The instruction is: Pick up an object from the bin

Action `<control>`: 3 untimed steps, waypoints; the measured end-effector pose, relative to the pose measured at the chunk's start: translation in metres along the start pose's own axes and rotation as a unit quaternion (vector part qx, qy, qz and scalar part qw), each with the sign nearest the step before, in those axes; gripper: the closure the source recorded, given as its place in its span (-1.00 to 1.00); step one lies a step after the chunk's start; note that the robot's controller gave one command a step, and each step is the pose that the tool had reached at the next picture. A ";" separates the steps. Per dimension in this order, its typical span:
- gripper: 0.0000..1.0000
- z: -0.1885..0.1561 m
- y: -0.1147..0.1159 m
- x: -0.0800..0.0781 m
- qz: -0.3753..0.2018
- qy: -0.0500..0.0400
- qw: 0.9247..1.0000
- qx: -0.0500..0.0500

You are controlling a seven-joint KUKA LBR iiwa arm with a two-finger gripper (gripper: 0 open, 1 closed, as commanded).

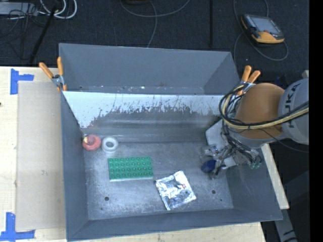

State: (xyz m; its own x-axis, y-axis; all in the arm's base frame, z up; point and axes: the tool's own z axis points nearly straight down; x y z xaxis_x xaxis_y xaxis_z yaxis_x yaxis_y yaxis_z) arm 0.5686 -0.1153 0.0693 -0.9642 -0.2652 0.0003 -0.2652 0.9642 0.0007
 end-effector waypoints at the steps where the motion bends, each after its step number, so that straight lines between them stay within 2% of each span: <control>1: 1.00 -0.130 -0.012 0.035 -0.017 -0.003 1.000 0.002; 2: 1.00 -0.196 -0.031 0.036 -0.170 -0.002 0.985 0.002; 3: 1.00 -0.233 -0.004 0.022 -0.247 -0.002 0.969 0.001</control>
Offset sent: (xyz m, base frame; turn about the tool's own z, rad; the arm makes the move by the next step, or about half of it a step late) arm -0.0314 -0.0208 0.1254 -0.0369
